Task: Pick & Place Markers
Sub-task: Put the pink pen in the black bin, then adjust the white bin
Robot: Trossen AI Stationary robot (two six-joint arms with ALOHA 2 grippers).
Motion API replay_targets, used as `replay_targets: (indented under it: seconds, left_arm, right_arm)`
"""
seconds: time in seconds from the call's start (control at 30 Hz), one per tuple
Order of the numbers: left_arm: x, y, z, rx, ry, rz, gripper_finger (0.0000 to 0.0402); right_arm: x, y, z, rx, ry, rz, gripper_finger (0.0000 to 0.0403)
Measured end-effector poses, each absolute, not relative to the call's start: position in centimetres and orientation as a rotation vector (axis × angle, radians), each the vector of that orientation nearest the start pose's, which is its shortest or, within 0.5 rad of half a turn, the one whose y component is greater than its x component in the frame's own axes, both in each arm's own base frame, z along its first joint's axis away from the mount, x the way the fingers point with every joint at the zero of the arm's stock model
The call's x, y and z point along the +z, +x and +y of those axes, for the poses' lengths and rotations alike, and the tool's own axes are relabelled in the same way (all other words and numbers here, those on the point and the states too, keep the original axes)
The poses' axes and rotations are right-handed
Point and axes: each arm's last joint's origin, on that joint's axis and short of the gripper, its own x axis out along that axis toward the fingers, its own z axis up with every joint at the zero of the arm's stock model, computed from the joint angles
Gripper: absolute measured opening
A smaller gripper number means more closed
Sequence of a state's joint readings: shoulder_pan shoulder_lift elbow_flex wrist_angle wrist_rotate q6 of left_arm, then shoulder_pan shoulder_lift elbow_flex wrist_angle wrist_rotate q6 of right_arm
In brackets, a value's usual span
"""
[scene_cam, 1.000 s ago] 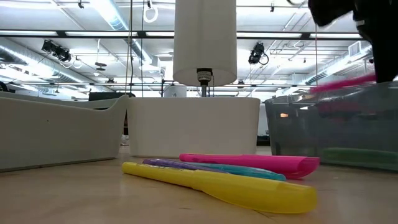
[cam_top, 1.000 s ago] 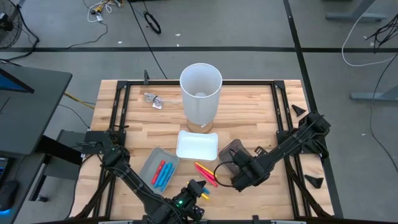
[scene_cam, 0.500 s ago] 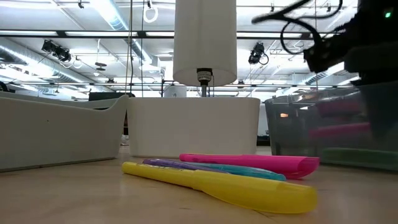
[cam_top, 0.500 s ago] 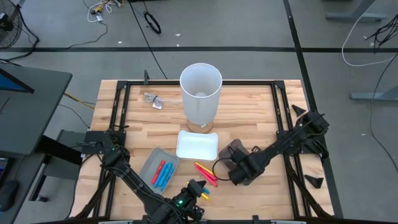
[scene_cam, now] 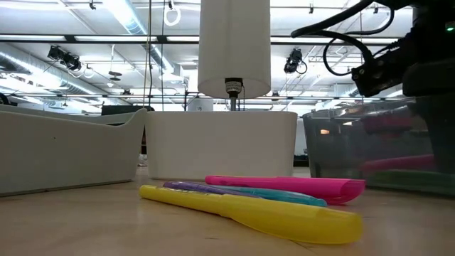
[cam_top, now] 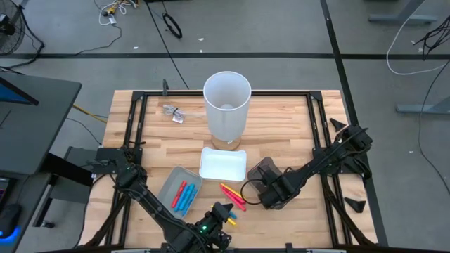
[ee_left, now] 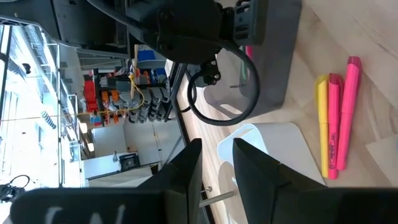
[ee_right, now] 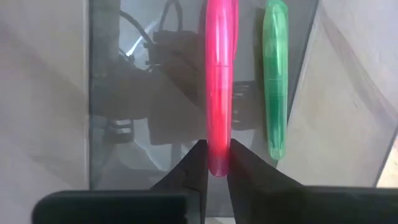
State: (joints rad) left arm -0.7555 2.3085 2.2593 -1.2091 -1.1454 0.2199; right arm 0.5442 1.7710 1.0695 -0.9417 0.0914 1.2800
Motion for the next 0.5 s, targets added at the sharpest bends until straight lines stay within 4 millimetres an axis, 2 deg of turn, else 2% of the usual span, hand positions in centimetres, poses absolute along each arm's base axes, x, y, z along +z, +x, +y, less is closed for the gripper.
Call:
replay_targets:
  seconds: [0.3,0.5]
  left_arm:
    - [27.0,36.0,-30.3,0.231,1.224,0.798,0.0096]
    - [26.9,36.0,-30.3,0.198,1.202,0.813,0.0096]
  right_arm:
    - [16.6,24.7,14.6,-0.656,0.484,1.419,0.0101]
    - [18.4,24.2,14.2,-0.628,0.519,1.378,0.0135]
